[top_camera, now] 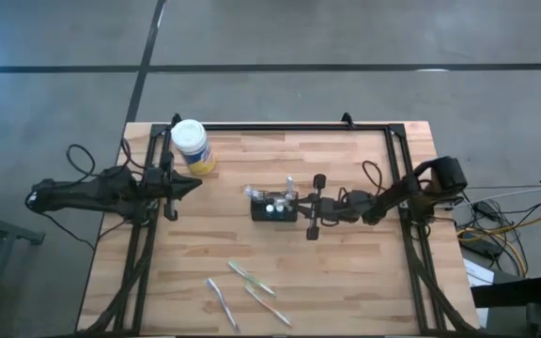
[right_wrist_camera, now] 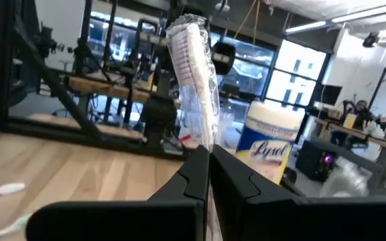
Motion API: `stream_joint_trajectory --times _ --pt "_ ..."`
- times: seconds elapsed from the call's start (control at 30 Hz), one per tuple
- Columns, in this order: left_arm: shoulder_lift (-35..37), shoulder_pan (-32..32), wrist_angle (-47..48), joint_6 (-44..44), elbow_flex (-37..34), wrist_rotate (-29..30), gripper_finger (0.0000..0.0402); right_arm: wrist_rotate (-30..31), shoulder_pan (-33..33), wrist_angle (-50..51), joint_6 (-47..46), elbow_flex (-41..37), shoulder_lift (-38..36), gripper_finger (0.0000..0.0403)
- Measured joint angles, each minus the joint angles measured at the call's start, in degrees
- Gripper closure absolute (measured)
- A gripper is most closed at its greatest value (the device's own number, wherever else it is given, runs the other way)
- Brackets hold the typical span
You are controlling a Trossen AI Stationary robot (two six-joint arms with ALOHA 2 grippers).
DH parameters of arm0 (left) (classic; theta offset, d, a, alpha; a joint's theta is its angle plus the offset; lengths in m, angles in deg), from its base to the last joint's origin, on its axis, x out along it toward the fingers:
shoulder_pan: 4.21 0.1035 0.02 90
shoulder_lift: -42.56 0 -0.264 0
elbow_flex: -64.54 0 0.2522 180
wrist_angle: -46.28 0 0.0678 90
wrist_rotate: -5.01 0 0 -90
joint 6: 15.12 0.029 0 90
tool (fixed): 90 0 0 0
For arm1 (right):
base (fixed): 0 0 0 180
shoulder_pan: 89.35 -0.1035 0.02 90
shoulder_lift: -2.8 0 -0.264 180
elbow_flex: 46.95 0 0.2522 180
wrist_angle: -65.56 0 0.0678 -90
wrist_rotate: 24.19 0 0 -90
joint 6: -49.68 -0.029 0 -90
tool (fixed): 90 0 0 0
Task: Pick & Place toothbrushing station
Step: Put the right violet toothbrush into the mesh organizer
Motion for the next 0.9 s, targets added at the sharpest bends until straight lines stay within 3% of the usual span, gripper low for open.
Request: stream_joint_trajectory --times 0.37,0.9 --pt "0.0 0.0 0.0 0.0 0.0 -0.1 0.0390 2.9 -0.1 -4.9 -1.7 -0.1 7.1 0.0395" --pt "0.0 0.0 -0.3 0.4 0.0 -0.1 0.0390 3.8 -0.1 -4.5 -7.5 -1.7 10.4 0.0394"
